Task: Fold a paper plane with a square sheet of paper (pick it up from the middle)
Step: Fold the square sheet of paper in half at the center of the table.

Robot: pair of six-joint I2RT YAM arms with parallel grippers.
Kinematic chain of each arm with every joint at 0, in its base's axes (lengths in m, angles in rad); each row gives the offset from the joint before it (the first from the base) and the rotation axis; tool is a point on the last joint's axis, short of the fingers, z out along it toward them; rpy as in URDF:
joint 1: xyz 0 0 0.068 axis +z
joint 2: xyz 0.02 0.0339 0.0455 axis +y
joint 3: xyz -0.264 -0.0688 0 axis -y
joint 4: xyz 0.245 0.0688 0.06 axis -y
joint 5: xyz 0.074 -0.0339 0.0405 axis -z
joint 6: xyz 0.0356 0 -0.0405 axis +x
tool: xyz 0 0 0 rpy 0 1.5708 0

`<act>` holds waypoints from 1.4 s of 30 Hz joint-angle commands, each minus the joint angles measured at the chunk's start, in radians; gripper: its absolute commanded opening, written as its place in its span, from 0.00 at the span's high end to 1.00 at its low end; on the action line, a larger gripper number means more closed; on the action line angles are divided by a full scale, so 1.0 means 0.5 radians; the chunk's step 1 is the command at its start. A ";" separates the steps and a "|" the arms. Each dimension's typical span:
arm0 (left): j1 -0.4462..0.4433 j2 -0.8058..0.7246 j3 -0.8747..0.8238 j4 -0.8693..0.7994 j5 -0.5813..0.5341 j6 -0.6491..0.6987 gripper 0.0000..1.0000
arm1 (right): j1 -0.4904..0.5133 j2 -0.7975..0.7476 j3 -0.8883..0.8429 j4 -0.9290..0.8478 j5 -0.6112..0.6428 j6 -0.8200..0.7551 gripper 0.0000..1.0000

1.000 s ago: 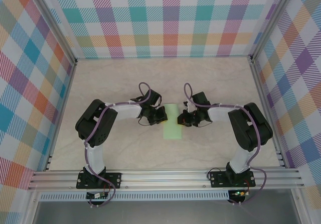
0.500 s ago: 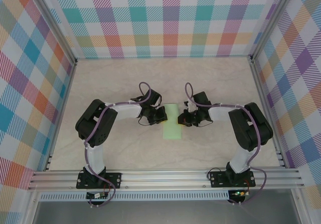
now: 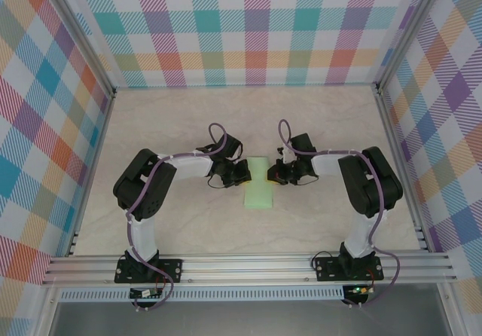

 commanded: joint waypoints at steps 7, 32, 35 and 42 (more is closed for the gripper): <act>-0.022 0.088 -0.089 -0.297 -0.175 0.026 1.00 | -0.009 -0.123 0.115 -0.137 -0.026 -0.072 1.00; -0.022 0.067 -0.094 -0.337 -0.197 0.050 1.00 | -0.084 0.106 0.415 -0.284 0.017 -0.116 0.99; -0.022 0.069 -0.090 -0.337 -0.199 0.052 1.00 | -0.084 0.175 0.457 -0.268 0.000 -0.111 0.99; -0.022 0.065 -0.104 -0.334 -0.203 0.054 1.00 | -0.090 0.350 0.456 -0.264 0.046 -0.097 0.99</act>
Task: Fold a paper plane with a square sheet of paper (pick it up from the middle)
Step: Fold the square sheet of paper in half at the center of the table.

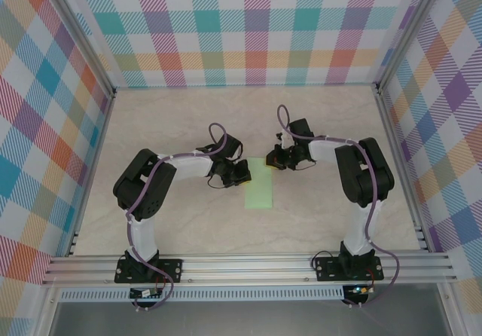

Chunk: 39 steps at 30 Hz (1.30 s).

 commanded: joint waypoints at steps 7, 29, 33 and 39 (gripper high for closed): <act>-0.021 0.062 -0.114 -0.336 -0.196 0.045 1.00 | -0.012 0.023 0.123 -0.203 0.034 -0.064 0.99; -0.020 0.052 -0.123 -0.342 -0.204 0.045 1.00 | -0.069 0.224 0.266 -0.236 0.017 -0.025 0.99; -0.021 0.035 -0.132 -0.341 -0.220 0.041 1.00 | -0.069 0.123 0.328 -0.288 -0.007 -0.038 0.99; -0.021 0.031 -0.127 -0.322 -0.217 0.029 1.00 | -0.070 0.189 0.316 -0.195 -0.098 0.026 0.98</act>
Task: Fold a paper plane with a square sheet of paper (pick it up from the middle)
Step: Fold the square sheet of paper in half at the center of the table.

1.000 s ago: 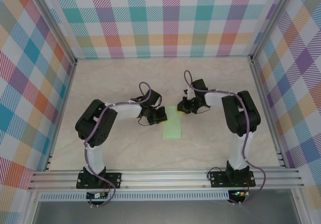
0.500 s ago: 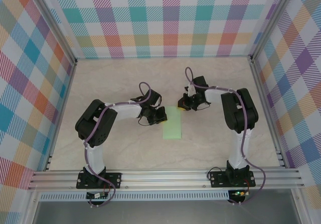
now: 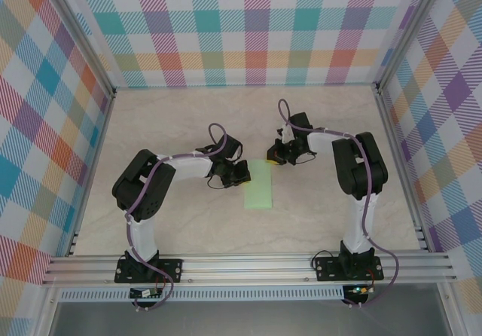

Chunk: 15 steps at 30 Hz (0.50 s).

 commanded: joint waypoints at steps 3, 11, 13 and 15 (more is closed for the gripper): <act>-0.015 0.053 -0.101 -0.331 -0.182 0.029 1.00 | -0.009 0.111 0.009 0.060 -0.069 0.051 0.98; -0.016 0.061 -0.101 -0.329 -0.176 0.025 1.00 | -0.009 0.122 -0.010 0.032 -0.013 0.039 0.99; -0.015 0.058 -0.102 -0.328 -0.179 0.025 1.00 | -0.009 0.069 0.016 -0.009 -0.019 0.021 0.99; -0.015 0.061 -0.101 -0.333 -0.179 0.023 1.00 | -0.009 -0.005 0.035 -0.047 -0.019 0.009 0.98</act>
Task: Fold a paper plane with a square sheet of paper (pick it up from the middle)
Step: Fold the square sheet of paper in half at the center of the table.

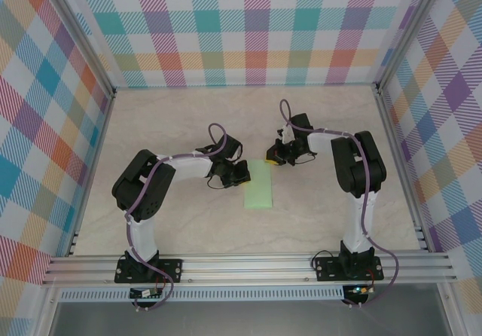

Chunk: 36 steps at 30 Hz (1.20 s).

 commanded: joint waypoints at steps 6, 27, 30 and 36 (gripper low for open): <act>-0.015 0.061 -0.091 -0.337 -0.181 0.025 1.00 | 0.008 -0.246 -0.053 -0.064 -0.029 -0.012 0.98; -0.014 0.077 -0.101 -0.318 -0.178 0.023 1.00 | 0.107 -0.288 -0.519 0.184 0.024 0.069 0.97; -0.016 0.071 -0.118 -0.311 -0.184 0.022 1.00 | 0.108 -0.321 -0.545 0.148 0.082 0.047 0.97; -0.018 0.077 -0.121 -0.292 -0.166 0.020 1.00 | 0.117 -0.535 -0.661 0.226 -0.091 0.070 0.96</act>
